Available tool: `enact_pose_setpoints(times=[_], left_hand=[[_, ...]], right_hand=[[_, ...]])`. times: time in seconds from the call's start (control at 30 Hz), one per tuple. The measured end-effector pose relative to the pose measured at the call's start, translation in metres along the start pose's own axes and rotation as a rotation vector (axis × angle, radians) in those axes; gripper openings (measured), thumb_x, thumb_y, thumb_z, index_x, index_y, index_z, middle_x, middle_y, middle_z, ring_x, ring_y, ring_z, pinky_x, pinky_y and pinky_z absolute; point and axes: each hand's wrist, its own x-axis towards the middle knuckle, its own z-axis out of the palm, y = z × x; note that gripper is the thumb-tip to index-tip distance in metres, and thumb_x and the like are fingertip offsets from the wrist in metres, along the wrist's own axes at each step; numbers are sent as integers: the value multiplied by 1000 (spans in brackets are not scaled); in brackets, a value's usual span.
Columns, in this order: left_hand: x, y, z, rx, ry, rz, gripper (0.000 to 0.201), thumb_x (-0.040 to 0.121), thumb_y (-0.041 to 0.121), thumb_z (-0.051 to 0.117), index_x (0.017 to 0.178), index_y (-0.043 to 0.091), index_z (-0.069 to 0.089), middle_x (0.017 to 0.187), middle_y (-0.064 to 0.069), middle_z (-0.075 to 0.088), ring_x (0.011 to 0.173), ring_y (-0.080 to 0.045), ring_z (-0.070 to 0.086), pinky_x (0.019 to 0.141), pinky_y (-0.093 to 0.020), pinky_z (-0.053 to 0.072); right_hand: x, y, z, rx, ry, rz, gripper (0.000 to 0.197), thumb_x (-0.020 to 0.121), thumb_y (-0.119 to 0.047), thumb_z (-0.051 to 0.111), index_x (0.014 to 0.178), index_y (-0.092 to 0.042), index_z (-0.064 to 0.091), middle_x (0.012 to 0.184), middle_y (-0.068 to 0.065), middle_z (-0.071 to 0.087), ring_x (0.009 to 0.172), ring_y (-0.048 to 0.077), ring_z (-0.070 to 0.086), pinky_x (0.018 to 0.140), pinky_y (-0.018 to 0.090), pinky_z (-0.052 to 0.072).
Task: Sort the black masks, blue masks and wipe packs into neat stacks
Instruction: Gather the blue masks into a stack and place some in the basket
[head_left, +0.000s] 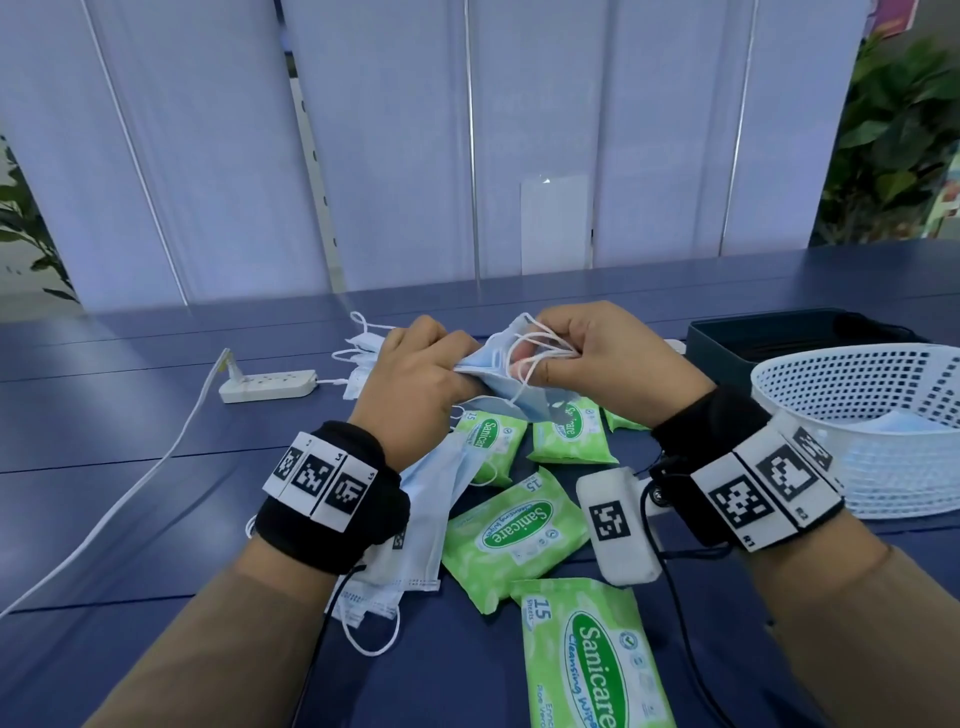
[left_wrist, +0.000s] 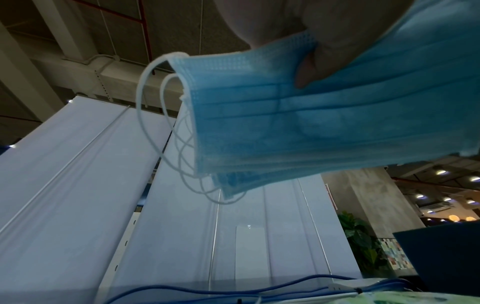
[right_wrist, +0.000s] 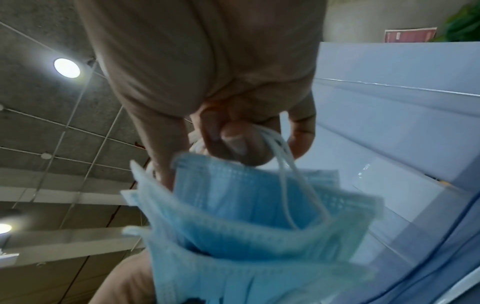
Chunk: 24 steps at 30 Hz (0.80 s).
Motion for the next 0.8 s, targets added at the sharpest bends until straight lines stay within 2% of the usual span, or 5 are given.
enact_pose_setpoints(times=[0.17,0.33,0.43,0.7,0.8], left_hand=[[1,3,1,-24,-31,-8,42,77,7,39,80,24,76,83,5,63,79,-18,34,66,-26,15],[1,2,2,-38,-29,5,40,76,3,38,74,20,75,81,3,63,78,-19,34,63,-32,28],[1,1,3,-42,-16,-1,41,74,2,36,73,19,74,83,2,65,79,-20,34,61,-32,31],[0,-2,4,-157,-7,-26,51,76,-2,33,85,23,76,88,3,67,81,-19,39,61,-43,45],[-2,-4,6,-173,-18,-46,50,77,-1,32,88,20,76,89,2,67,81,-19,38,59,-46,45]], right_hand=[[2,1,6,85,58,-31,13,80,-4,62,77,-12,52,67,-6,54,59,7,42,60,25,37],[-1,0,6,184,21,-28,15,87,-8,60,93,-21,61,59,-17,59,52,-2,47,55,11,38],[0,0,7,153,16,-25,15,90,-13,58,99,-22,67,75,-15,67,67,-1,56,67,14,44],[2,4,6,-78,-23,11,18,83,-5,54,75,-20,58,65,-9,56,57,1,46,56,16,37],[3,7,4,-79,52,-35,25,83,-4,52,70,-25,55,74,-6,63,67,5,54,64,19,40]])
